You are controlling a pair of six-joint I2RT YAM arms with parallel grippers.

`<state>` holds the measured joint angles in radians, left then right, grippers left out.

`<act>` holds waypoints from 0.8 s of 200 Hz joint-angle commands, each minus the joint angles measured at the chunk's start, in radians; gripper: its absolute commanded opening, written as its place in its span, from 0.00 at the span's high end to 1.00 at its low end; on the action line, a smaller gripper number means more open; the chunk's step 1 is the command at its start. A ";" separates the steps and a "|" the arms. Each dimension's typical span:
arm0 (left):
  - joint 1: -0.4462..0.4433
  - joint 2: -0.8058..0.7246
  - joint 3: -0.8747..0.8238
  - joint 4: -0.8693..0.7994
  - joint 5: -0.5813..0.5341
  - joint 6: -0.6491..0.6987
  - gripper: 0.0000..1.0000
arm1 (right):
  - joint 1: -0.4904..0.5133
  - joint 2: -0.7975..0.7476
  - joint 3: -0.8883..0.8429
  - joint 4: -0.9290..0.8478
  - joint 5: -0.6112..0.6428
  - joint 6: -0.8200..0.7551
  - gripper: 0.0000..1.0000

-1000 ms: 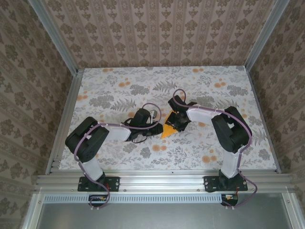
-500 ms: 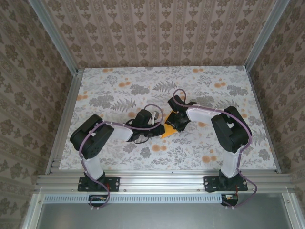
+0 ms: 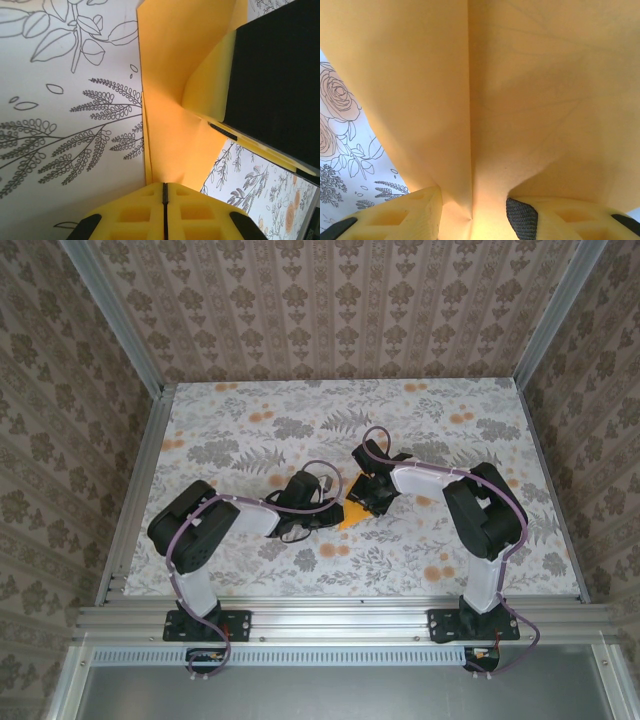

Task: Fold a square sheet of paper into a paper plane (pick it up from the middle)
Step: Fourth fold the wing at the center of the table.

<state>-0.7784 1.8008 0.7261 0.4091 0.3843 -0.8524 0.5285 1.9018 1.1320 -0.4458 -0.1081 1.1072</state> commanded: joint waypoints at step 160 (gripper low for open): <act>-0.011 -0.054 -0.024 0.087 0.019 -0.019 0.89 | -0.021 0.330 -0.068 -0.249 0.235 0.017 0.49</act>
<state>-0.7849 1.7271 0.6979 0.4419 0.3721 -0.8604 0.5285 1.9450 1.1995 -0.5251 -0.1081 1.1114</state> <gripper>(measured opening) 0.115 0.507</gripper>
